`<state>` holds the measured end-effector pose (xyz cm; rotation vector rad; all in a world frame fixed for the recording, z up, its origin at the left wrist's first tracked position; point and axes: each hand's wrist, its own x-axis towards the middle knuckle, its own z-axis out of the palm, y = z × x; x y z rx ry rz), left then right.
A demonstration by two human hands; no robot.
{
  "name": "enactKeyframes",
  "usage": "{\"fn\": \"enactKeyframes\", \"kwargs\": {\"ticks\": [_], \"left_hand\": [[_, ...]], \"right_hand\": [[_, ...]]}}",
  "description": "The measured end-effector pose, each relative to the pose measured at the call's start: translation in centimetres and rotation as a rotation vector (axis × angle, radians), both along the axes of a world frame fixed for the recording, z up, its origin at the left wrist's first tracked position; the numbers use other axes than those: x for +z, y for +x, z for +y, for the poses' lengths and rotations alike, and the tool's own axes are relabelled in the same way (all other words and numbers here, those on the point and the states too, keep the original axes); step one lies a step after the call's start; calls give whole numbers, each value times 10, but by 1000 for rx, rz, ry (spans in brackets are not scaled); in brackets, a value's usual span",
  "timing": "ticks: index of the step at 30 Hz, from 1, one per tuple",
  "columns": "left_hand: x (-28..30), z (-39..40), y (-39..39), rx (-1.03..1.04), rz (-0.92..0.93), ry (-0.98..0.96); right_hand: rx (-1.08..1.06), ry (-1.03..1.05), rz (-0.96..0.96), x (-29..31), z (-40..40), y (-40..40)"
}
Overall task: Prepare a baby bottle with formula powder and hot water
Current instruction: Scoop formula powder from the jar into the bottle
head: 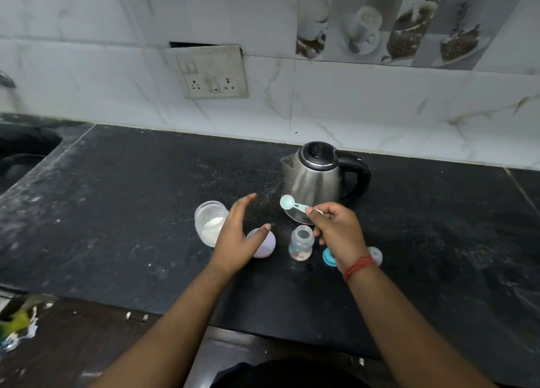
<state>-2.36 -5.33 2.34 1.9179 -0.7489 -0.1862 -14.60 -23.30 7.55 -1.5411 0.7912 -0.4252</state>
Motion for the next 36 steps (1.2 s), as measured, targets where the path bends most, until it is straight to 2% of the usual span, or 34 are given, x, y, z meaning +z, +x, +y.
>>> {"fn": "enactKeyframes", "kwargs": {"ticks": [5, 10, 12, 18, 21, 28, 36], "left_hand": [[7, 44, 21, 140, -30, 5], [-2, 81, 39, 199, -16, 27], [-6, 91, 43, 209, -5, 51], [-14, 106, 52, 184, -9, 111], [-14, 108, 55, 182, -10, 112], [-13, 105, 57, 189, -19, 86], [-2, 85, 46, 180, -99, -7]], "right_hand": [[73, -32, 45, -8, 31, 46], [190, -168, 64, -11, 65, 96], [245, -295, 87, -14, 77, 116], [462, -875, 319, -21, 102, 150], [544, -1032, 361, -30, 107, 156], [554, -982, 361, -31, 107, 160], [385, -878, 195, -28, 77, 129]]}}
